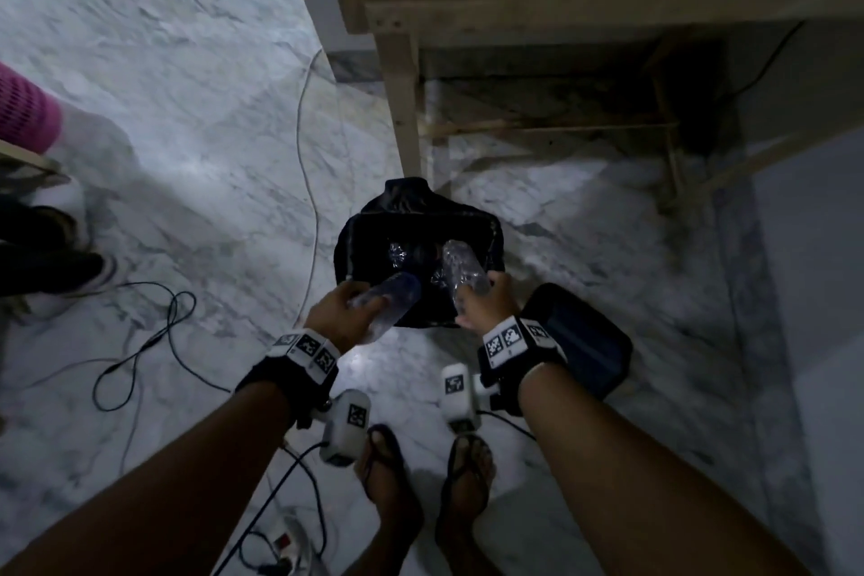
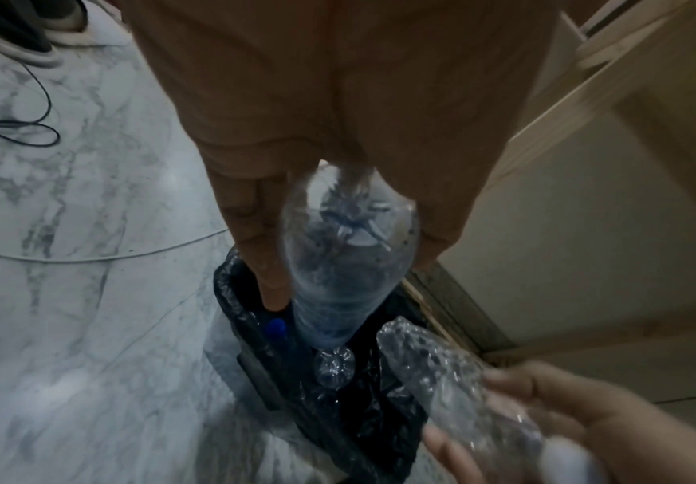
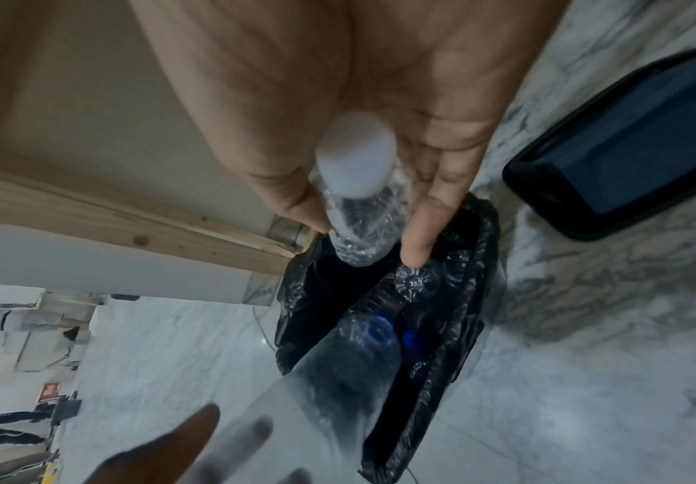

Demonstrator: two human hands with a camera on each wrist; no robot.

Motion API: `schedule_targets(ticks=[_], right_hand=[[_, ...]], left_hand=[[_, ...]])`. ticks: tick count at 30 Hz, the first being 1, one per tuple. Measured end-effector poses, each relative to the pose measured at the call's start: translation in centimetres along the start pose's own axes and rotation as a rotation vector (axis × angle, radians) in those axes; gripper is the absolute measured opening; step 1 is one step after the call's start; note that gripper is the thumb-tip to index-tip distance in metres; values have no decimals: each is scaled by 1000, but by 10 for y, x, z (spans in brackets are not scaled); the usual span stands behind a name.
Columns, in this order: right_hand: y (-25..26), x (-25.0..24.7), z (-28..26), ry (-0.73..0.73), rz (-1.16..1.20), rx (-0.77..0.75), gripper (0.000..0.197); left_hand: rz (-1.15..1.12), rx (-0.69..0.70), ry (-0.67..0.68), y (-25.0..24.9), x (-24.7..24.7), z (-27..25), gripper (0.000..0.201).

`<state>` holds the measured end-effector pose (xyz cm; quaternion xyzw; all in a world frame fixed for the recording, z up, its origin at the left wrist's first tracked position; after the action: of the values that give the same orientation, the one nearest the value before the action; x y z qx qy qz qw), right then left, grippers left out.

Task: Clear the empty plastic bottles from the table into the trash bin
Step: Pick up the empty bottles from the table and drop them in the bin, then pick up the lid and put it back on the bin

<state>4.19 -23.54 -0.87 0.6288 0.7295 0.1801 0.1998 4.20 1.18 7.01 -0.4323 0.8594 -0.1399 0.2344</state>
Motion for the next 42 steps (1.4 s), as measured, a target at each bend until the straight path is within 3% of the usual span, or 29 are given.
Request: schedule_targets(ticks=[3,6,11,16,21,26,30,35,42], right_hand=[[9,5,29,-23,30,-62,98],[21,8,23,-42,-40,-117,92],[-4,-3,0,-46,-94,-151,66],[-39,-47,-53,-178,-97,-174,43],[-91,-98,-100,-303,-13,-137,41],[-152,-152,-122,-505,113,-137,43],[-210,-188,-97,-590,207,-135,42],[-283,-231,-27,-646,233,-126,46],[-359,-273,91,-695,326,-159,54]], left_hand=[[-239,52,10,18,15,46,92],[-329,88,36,18,28,54,95],[-207,160,8,10,32,34,58],[-148,259,46,4,52,0,26],[-9,362,180,-2,98,-29,29],[147,416,303,-9,157,-20,24],[187,469,292,-18,205,19,23],[216,569,292,-25,284,110,23],[166,559,244,-11,372,259,53]])
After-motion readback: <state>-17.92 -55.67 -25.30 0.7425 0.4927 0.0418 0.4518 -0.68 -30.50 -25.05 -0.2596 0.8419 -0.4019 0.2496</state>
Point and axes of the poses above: each hand's wrist, its own z-axis towards the middle knuckle, its own x-axis out of the palm, y = z × x, the point moved 9 cm from there along z, towards the middle knuckle, and after that the axes turned 14 degrees about y, right-handed, at the moved point
